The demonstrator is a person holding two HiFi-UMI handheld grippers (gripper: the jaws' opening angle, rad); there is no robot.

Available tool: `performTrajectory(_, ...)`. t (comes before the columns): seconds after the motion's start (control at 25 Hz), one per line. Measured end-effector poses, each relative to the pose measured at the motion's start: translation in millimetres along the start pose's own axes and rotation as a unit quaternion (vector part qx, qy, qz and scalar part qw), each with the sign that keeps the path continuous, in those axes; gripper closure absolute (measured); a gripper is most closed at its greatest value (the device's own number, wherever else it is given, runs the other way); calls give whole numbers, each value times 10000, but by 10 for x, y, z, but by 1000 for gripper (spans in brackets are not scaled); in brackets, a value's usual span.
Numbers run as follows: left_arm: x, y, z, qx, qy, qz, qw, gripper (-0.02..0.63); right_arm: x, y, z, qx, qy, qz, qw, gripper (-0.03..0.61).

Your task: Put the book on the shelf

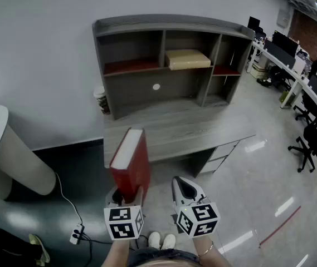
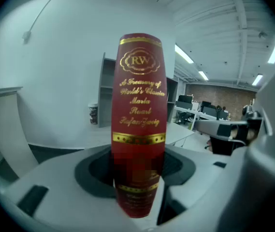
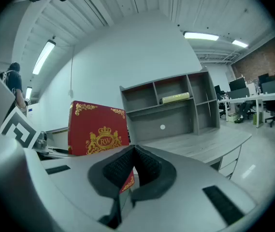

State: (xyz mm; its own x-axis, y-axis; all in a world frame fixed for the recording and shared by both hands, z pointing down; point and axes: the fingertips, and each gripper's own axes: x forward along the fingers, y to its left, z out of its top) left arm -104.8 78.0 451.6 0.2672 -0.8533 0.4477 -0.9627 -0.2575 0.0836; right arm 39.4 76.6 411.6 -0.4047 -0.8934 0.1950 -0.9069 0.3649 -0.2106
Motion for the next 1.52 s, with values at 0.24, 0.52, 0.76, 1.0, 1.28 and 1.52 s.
performTrajectory(0.24, 14, -153, 17, -8, -23, 52, 10000, 379, -86, -133, 17, -29, 13, 42, 10000, 569)
performTrajectory(0.52, 54, -342, 111, -23, -141, 44, 9999, 379, -229, -286, 57, -96, -43, 71, 9999, 569)
performTrajectory(0.76, 80, -523, 245, 64, -355, 38, 9993, 379, -437, -634, 102, -12, -233, -144, 9996, 569)
performTrajectory(1.0, 52, -658, 230, 77, -346, 46, 9994, 379, -629, -922, 123, 97, -231, -224, 9994, 569)
performTrajectory(1.28, 146, -687, 275, 184, -286, 112, 9994, 379, -661, -1070, 177, 254, -401, -307, 9984, 569)
performTrajectory(1.52, 288, -639, 359, 146, -323, 196, 9992, 379, -490, -1004, 235, 220, -424, -122, 9988, 569)
